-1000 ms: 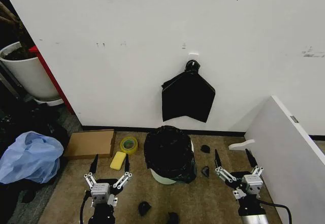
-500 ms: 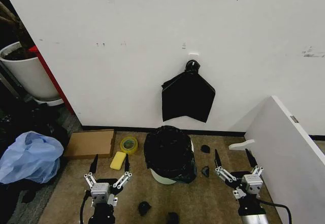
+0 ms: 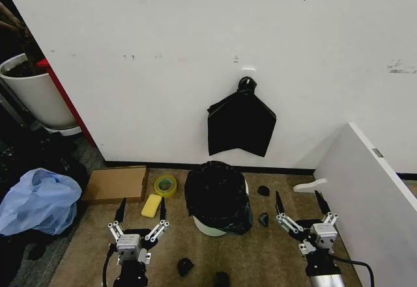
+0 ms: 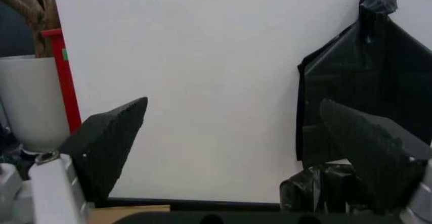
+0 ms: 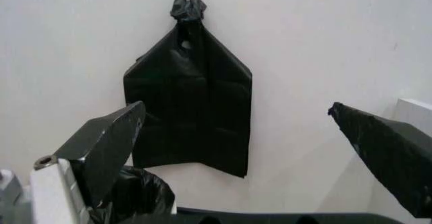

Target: Place the garbage bag over the trash bin.

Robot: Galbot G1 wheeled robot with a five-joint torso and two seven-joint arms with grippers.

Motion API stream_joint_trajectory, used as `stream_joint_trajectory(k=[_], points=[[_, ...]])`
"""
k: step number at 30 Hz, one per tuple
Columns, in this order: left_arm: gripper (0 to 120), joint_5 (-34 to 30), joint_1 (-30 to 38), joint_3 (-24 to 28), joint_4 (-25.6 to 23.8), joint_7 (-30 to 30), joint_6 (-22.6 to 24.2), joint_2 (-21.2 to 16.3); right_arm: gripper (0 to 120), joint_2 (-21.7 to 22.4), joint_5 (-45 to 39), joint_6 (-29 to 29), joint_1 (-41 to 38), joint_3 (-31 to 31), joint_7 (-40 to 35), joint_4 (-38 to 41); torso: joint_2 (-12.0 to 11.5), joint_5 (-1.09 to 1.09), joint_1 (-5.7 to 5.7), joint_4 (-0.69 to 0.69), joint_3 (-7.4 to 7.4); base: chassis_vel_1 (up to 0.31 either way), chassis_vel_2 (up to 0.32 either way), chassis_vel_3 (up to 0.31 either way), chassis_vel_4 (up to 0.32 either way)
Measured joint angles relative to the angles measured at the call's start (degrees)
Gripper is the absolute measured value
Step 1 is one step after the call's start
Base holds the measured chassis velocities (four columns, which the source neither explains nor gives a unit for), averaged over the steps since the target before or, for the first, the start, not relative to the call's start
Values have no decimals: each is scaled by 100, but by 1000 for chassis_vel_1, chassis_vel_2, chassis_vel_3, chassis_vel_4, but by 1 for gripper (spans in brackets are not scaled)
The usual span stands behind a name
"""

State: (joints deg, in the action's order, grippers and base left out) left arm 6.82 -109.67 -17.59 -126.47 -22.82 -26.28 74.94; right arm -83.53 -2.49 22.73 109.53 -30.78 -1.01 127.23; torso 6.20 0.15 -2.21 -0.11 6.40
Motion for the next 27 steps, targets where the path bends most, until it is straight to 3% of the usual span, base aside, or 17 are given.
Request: stream_joint_trajectory(k=[27], points=[[100,-1,-1,1,2,0,1,0,100,0,-6,-2,-1,0,-2,-1,0,0,0,0,0,0,0,0,0]])
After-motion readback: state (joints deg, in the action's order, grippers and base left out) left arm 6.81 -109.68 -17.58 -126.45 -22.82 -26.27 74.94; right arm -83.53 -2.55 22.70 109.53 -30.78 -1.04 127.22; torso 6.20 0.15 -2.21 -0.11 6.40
